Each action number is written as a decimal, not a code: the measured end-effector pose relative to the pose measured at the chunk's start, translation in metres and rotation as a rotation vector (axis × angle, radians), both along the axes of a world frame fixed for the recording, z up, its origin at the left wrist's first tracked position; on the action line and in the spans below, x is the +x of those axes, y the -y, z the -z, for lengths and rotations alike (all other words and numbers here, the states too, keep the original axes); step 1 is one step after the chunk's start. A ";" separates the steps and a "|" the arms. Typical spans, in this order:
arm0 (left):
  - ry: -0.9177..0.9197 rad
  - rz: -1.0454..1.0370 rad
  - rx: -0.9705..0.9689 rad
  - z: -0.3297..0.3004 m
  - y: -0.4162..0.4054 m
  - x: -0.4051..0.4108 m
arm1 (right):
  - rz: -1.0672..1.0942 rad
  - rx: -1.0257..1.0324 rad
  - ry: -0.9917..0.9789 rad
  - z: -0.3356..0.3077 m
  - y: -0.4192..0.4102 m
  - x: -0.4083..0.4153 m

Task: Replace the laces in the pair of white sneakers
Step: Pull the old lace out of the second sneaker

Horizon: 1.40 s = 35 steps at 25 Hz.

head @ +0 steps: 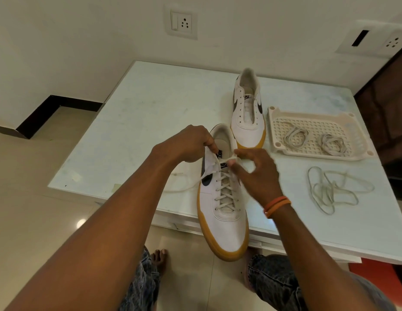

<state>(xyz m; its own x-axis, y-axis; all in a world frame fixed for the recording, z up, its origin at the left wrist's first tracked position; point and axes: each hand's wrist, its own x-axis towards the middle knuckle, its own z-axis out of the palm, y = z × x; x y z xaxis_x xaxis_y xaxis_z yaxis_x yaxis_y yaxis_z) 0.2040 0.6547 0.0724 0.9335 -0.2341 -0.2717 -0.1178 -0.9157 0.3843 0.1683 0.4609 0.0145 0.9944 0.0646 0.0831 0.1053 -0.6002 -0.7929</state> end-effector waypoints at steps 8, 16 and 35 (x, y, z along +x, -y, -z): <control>0.022 -0.040 -0.009 0.000 0.000 -0.003 | 0.226 0.460 -0.216 -0.025 0.044 0.015; 0.042 -0.014 -0.044 -0.001 0.007 -0.002 | 0.270 0.217 -0.252 -0.017 0.072 0.024; -0.003 0.058 -0.113 0.012 0.008 0.000 | -0.164 -0.424 0.230 -0.003 -0.022 -0.029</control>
<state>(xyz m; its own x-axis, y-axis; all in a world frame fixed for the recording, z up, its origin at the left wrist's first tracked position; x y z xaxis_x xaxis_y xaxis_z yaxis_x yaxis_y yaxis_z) 0.2041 0.6465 0.0603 0.9165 -0.3173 -0.2434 -0.1682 -0.8581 0.4852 0.1390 0.4827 0.0172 0.9275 0.2936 0.2312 0.3680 -0.8252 -0.4285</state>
